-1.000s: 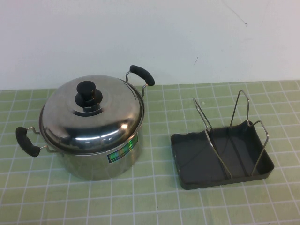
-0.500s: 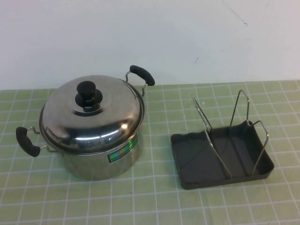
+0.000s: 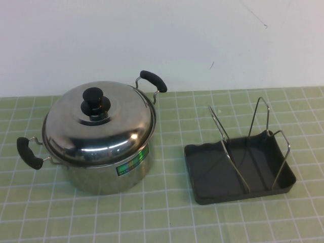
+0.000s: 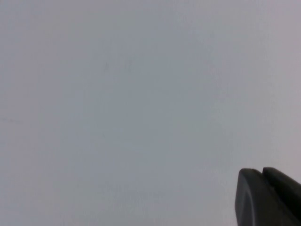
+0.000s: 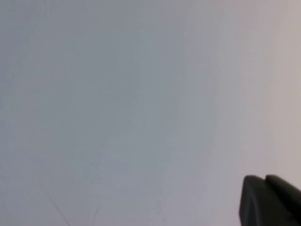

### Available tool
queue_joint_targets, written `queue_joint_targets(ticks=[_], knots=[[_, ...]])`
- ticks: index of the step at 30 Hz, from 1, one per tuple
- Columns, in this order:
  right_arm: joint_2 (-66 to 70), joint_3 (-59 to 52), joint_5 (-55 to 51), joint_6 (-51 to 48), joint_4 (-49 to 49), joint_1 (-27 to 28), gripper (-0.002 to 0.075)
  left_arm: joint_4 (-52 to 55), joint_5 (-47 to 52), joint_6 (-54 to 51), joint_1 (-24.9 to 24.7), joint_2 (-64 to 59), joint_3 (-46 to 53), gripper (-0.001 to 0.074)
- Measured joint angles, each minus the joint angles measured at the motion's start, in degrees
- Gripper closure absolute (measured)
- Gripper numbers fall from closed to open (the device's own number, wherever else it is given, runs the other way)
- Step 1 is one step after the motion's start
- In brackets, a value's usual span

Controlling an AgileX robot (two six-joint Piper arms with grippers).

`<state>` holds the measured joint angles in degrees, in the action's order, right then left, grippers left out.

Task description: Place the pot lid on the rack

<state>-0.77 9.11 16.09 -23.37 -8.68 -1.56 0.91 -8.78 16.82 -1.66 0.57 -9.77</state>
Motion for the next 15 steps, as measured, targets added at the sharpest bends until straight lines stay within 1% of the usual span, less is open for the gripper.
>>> queue_joint_targets(ticks=[3, 6, 8, 11, 15], knots=[[1.7, 7.0, -10.6, -5.6, 0.0, 0.0, 0.0727, 0.1, 1.7, -1.1, 0.0, -2.6, -4.2, 0.0738], [6.3, 11.8, -18.8, -7.2, 0.0, 0.0, 0.0727, 0.1, 1.5, -1.3, 0.0, -8.2, -7.0, 0.0738], [9.3, 13.1, -21.1, -7.6, 0.0, 0.0, 0.0727, 0.1, -0.2, -1.1, 0.0, -13.3, -7.9, 0.0738], [13.8, 13.4, -22.3, -7.7, 0.0, 0.0, 0.0727, 0.5, -6.5, 1.6, 0.0, -21.4, -7.9, 0.0738], [19.6, 13.4, -22.8, -8.4, 0.0, 0.0, 0.0727, 5.8, -20.0, 3.8, 0.0, -33.8, -7.9, 0.0738]])
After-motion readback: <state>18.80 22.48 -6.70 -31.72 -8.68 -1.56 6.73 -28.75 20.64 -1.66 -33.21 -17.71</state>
